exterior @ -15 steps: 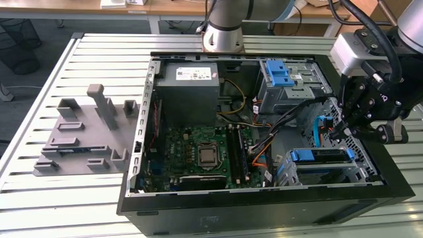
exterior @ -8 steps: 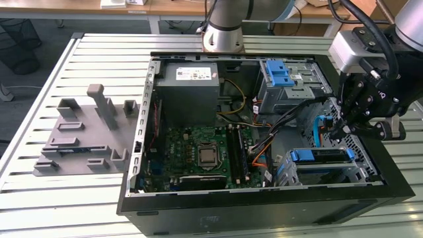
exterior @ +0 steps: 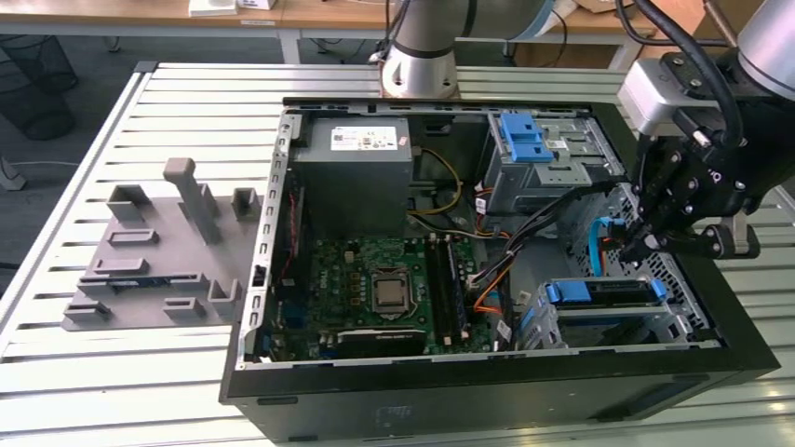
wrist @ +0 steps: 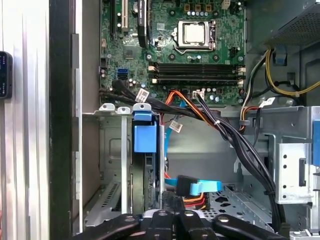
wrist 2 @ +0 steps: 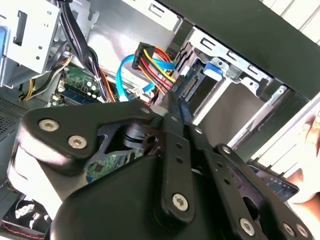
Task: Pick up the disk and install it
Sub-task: 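Insert the first disk wire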
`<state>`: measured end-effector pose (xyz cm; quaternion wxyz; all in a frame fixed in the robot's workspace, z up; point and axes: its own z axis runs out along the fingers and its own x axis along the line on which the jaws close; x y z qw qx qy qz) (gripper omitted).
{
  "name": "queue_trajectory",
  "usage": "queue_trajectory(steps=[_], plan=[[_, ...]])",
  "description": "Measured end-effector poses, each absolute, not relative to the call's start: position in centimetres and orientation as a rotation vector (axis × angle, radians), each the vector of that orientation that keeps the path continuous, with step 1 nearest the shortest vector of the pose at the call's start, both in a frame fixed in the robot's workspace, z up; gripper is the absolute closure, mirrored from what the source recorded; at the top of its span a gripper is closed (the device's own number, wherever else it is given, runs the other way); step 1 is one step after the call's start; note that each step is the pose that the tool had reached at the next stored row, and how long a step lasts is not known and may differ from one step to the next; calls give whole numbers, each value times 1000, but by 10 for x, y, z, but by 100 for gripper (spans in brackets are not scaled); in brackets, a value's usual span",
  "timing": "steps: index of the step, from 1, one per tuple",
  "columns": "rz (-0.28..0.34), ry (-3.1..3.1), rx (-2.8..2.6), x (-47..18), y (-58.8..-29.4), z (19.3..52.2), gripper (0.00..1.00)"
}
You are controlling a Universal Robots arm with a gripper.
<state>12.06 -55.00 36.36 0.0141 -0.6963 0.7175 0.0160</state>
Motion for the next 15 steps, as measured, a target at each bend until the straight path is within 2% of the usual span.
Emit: queue_trajectory(steps=[1, 8, 9, 15], plan=[[50, 2234, -2168, 121, -549, 363, 83], [25, 2219, -2160, 121, -549, 358, 82], [20, 2217, -2158, 121, -549, 357, 75], [19, 2215, -2157, 121, -549, 354, 75]])
